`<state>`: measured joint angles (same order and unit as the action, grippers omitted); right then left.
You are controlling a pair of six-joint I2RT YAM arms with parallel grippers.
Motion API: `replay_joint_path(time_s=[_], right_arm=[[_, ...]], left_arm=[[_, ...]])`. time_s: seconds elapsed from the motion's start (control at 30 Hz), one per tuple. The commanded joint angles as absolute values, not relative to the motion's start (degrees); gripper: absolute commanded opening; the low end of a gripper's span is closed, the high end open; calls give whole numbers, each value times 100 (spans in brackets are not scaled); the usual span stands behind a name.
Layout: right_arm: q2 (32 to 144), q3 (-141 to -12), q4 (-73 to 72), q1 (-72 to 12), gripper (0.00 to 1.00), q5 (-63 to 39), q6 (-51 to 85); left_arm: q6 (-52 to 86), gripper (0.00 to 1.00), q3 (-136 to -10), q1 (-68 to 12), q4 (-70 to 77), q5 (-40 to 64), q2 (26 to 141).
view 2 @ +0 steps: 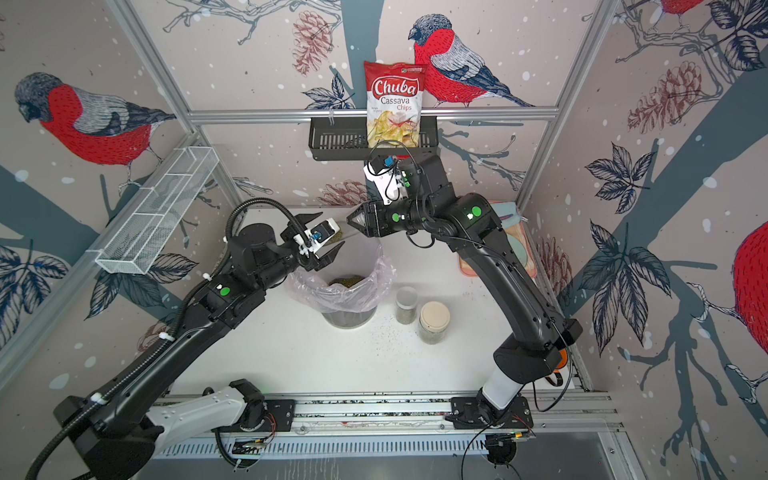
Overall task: Empty moldy mung beans from jars
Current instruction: Pick up the jar from the center of the board.
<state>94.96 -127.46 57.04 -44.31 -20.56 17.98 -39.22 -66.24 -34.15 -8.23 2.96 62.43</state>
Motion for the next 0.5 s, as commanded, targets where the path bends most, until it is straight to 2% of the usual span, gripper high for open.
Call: replay_joint_path(time_s=[0.0,0.47], right_arm=[[9447,-12756,5536,-4445,45,-2092,1739],[9488,-12773,5436,-4456,44,-2402,1709]], left_arm=[[-3929,83,-6677,-3444,-661,285,6242],[-3929,84,-6672,-3639,-659,213,6376]])
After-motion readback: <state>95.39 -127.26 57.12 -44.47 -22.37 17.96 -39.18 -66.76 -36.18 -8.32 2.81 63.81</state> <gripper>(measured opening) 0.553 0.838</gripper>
